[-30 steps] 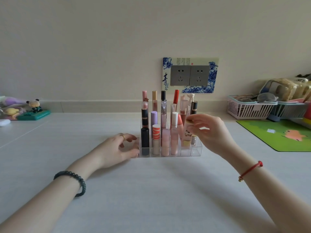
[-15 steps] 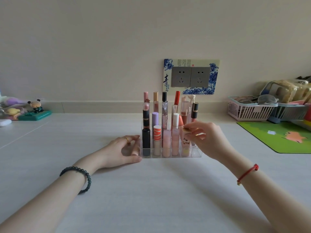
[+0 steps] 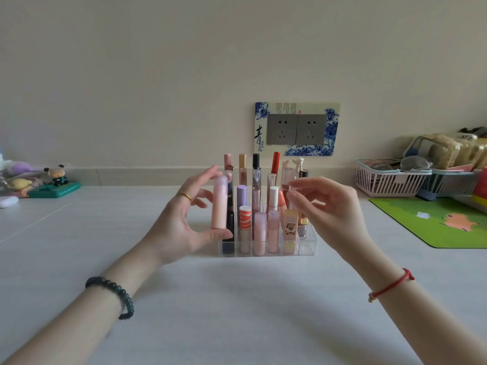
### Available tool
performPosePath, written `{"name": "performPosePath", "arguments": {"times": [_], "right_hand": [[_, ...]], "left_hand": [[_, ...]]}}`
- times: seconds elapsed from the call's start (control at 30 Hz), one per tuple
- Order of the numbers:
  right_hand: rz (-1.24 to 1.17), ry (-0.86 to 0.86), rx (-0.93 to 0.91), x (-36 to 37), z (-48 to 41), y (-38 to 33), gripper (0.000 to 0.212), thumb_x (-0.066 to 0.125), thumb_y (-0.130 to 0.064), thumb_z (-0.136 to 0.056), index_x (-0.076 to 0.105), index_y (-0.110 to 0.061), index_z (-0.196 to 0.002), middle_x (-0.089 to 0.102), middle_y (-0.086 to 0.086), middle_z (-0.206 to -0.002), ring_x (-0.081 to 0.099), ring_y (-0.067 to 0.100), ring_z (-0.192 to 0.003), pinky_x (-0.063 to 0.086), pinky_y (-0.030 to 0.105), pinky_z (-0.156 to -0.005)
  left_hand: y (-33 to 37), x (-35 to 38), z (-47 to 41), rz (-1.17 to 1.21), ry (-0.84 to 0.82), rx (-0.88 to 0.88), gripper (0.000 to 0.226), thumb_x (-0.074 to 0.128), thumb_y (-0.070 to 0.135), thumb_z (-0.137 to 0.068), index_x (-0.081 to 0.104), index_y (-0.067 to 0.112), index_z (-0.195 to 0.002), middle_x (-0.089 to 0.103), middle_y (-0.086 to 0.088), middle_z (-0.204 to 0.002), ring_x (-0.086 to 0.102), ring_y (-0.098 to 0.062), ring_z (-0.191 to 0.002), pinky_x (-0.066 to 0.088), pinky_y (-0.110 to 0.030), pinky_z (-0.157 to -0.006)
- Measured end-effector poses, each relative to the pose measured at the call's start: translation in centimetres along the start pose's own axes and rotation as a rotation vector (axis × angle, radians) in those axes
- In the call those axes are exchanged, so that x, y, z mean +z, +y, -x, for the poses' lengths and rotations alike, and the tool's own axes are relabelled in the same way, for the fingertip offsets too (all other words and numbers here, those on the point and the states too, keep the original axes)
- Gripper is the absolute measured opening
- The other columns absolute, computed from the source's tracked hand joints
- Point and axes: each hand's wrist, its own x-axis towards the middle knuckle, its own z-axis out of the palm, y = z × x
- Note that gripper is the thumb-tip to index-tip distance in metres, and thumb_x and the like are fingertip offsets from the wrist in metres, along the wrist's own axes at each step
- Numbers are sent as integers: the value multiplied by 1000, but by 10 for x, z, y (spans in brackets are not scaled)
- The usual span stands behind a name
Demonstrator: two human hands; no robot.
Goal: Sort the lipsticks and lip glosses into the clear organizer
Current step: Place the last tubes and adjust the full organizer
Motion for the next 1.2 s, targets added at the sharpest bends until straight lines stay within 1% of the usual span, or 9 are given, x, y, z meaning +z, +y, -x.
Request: {"name": "performPosePath", "arguments": {"times": [0.2, 0.37, 0.47, 0.53, 0.67, 0.73, 0.83, 0.97, 1.2], "right_hand": [[-342, -211, 237, 17, 9, -8, 29, 68, -34, -64, 68, -20, -90, 72, 7, -71, 64, 14, -57, 55, 24, -56], [-405, -350, 337, 22, 13, -5, 31, 69, -33, -67, 66, -18, -94, 69, 2, -68, 62, 14, -60, 54, 26, -55], [-414, -357, 362, 22, 13, -4, 32, 69, -30, -67, 66, -15, -95, 70, 2, -72, 62, 15, -61, 53, 25, -54], [-419, -343, 368, 20, 12, -3, 31, 69, -29, -67, 66, -14, -94, 70, 3, -72, 61, 14, -60, 53, 25, -54], [-397, -274, 339, 15, 8, -3, 33, 71, -29, -62, 64, -14, -91, 71, 3, -72, 64, 15, -62, 53, 24, -56], [-369, -232, 307, 10, 5, -3, 34, 71, -27, -62, 63, -12, -92, 72, 6, -74, 65, 15, -63, 54, 24, -57], [-293, -192, 238, 0, 0, -2, 27, 72, -22, -67, 63, -14, -91, 72, 8, -75, 67, 16, -64, 54, 22, -57], [-213, -119, 186, -15, -8, 2, 20, 72, -14, -71, 64, -16, -89, 72, 10, -78, 68, 16, -68, 55, 24, -59], [7, -89, 176, -42, -16, 15, 18, 75, -12, -70, 65, -18, -84, 69, -1, -75, 68, 11, -62, 57, 24, -57]], "left_hand": [[17, 31, 7, -39, -99, 73, 95, 83, 33, -56, 31, 37, -135, 41, 14, -137, 49, 4, -104, 36, -8, -90], [23, 43, 12, -28, -134, 86, 91, 81, 32, -59, 30, 37, -134, 32, 30, -138, 34, 8, -127, 29, -8, -101], [23, 46, 12, -14, -141, 91, 90, 80, 30, -61, 29, 37, -135, 28, 42, -137, 26, 13, -131, 24, -2, -101], [22, 48, 13, -9, -129, 95, 91, 81, 27, -62, 29, 36, -136, 29, 39, -138, 28, 11, -131, 26, -3, -101], [26, 57, 12, 15, -13, 43, 75, 79, 25, -66, 42, 41, -129, 53, 24, -124, 56, 2, -105, 42, -11, -89], [33, 62, 8, 61, 95, 10, 54, 77, 30, -70, 53, 41, -117, 65, 23, -102, 62, 0, -86, 46, -11, -79], [44, 70, -5, 126, 168, -37, 29, 68, 40, -71, 62, 42, -99, 70, 17, -88, 66, -3, -73, 52, -15, -71], [49, 86, -21, 165, 172, -96, 23, 71, 20, -77, 65, 36, -93, 70, 16, -75, 67, -3, -72, 51, -13, -69], [58, 117, -35, 185, 77, -158, 21, 60, 21, -85, 66, 29, -104, 69, 16, -80, 68, -1, -77, 51, -8, -69]]}}
